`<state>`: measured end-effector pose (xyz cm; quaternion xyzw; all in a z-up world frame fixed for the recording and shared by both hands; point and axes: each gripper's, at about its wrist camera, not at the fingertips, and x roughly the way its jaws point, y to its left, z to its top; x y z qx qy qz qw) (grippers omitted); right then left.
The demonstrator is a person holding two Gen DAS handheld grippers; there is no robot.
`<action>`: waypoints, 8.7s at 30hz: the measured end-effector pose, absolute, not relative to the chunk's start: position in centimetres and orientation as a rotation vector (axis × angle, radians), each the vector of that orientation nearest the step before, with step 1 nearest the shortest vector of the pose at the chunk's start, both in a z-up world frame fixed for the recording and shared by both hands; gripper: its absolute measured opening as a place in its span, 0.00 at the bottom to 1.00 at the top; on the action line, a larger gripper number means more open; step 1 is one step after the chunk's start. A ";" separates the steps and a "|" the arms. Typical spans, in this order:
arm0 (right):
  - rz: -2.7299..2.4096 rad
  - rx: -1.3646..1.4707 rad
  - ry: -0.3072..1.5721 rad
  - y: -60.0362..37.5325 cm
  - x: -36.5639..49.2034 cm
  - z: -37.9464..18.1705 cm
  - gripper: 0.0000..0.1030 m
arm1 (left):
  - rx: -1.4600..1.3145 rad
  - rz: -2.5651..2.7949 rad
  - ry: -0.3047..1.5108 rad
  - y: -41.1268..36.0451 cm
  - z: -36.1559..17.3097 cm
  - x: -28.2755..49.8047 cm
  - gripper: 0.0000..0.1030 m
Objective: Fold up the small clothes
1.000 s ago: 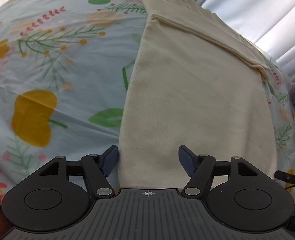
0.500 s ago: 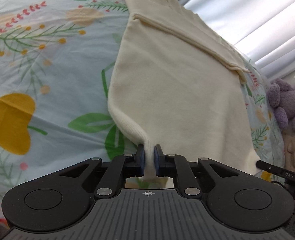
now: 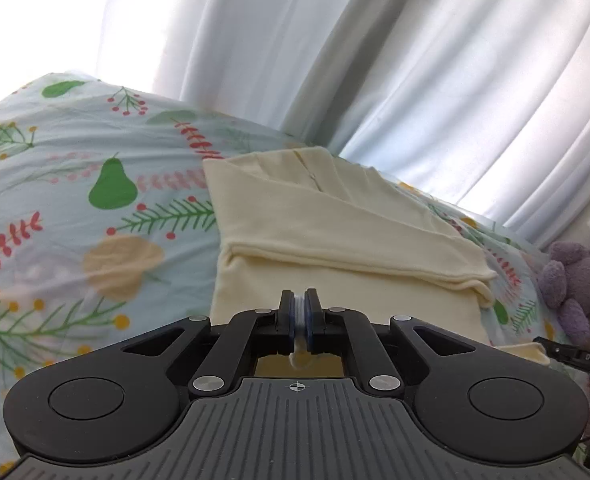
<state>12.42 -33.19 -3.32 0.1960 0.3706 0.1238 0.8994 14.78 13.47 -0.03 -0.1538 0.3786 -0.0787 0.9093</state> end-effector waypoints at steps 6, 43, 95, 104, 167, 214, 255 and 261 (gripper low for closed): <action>0.107 0.265 0.731 -31.2 16.6 -4.3 0.01 | -0.317 -0.055 0.764 14.4 -2.8 18.7 0.07; 0.280 0.121 0.916 -29.8 16.1 -8.5 0.15 | -0.201 -0.292 0.931 12.9 -7.4 18.5 0.10; -0.021 -0.034 0.507 -25.3 35.8 -1.7 0.05 | -0.124 -0.067 0.577 10.2 2.1 37.9 0.09; -0.049 -0.052 0.589 -24.6 39.4 -5.5 0.05 | -0.107 0.007 0.657 10.0 -2.9 40.8 0.09; 0.065 0.492 0.626 -33.0 22.1 -7.9 0.41 | -0.274 -0.026 0.734 14.2 -6.8 28.2 0.75; -0.009 0.067 0.721 -24.3 20.7 -7.1 0.28 | -0.428 -0.492 0.834 3.5 -5.7 30.7 0.16; 0.427 0.476 0.881 -21.1 32.7 -6.9 0.54 | -0.318 -0.255 0.896 6.0 -7.0 24.7 0.56; 0.458 0.575 0.936 -20.3 34.9 -9.0 0.54 | -0.314 -0.272 0.903 5.9 -7.9 24.4 0.57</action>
